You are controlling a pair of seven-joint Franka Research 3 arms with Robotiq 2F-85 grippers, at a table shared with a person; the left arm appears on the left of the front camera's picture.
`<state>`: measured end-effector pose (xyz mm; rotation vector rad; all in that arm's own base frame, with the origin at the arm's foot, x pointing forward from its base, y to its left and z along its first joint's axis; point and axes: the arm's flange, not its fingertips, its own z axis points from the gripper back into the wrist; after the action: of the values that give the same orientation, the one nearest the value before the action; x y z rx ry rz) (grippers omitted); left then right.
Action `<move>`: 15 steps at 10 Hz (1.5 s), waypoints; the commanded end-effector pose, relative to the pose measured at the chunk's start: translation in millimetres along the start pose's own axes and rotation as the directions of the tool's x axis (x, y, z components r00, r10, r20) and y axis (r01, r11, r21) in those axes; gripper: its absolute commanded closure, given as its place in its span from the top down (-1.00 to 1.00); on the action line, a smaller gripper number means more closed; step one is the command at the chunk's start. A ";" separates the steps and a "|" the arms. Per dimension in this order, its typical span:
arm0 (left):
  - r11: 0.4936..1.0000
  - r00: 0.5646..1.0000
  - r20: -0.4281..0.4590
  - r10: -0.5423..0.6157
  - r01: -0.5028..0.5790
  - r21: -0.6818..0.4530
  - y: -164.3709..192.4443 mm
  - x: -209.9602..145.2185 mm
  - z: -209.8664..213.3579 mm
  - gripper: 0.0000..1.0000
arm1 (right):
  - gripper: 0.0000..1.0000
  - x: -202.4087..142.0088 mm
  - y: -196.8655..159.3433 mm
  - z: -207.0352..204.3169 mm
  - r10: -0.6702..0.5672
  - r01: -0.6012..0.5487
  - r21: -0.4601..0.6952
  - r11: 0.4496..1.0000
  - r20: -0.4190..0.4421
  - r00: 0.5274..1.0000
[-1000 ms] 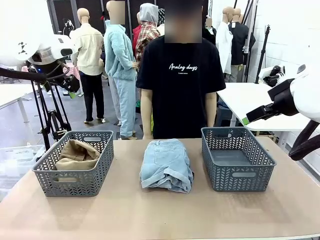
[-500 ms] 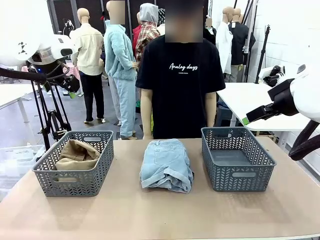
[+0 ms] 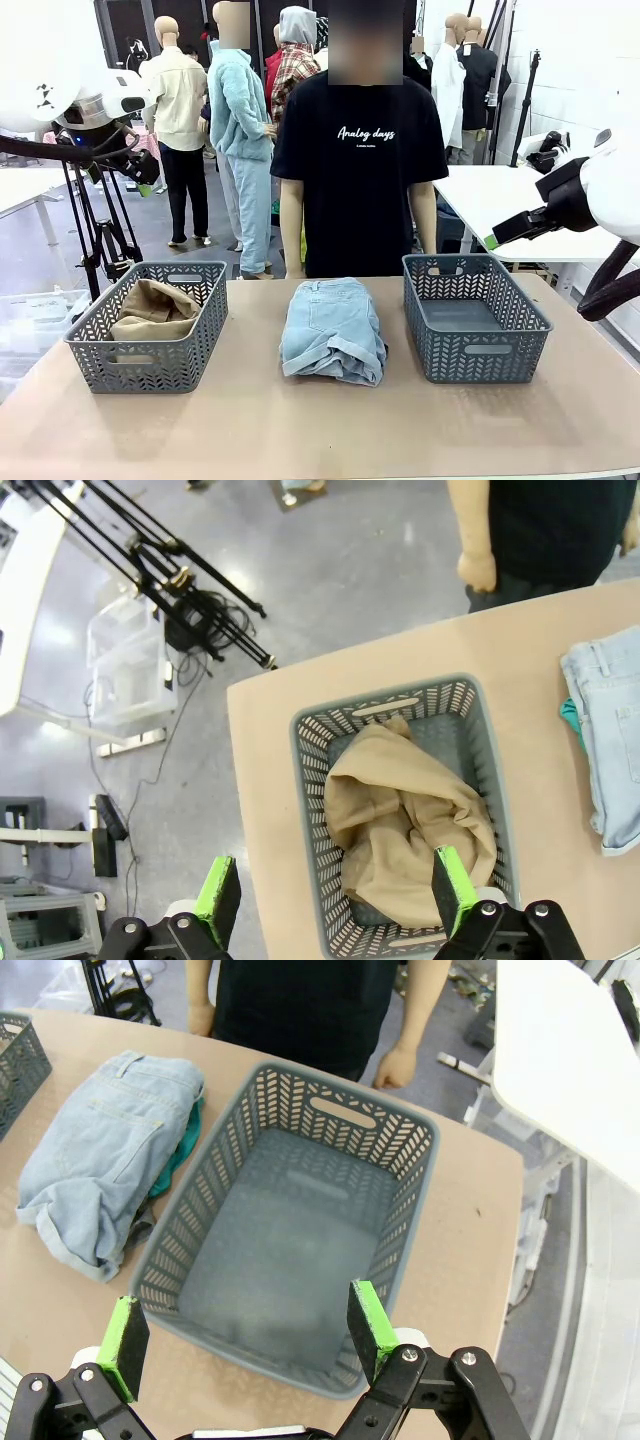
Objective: Sort the tops and bottoms.
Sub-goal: Lift clothes from the center of the table with your right hand.
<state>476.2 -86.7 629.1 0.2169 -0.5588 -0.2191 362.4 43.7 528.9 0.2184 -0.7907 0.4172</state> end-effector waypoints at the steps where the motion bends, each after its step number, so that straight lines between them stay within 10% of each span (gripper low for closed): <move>1: 1.000 1.000 -0.002 0.004 -0.004 0.005 1.0 -0.2 3.4 1.00 | 1.00 0.0 0.6 -2.3 -0.008 0.008 0.002 1.000 -0.007 1.000; 15: 1.000 1.000 0.000 0.000 0.000 0.000 0.0 0.0 0.0 1.00 | 1.00 0.0 0.6 -2.3 -0.008 0.008 0.002 1.000 -0.007 1.000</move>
<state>476.4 -86.8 628.8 0.2168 -0.5583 -0.2192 362.4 43.7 528.9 0.2184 -0.7907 0.4172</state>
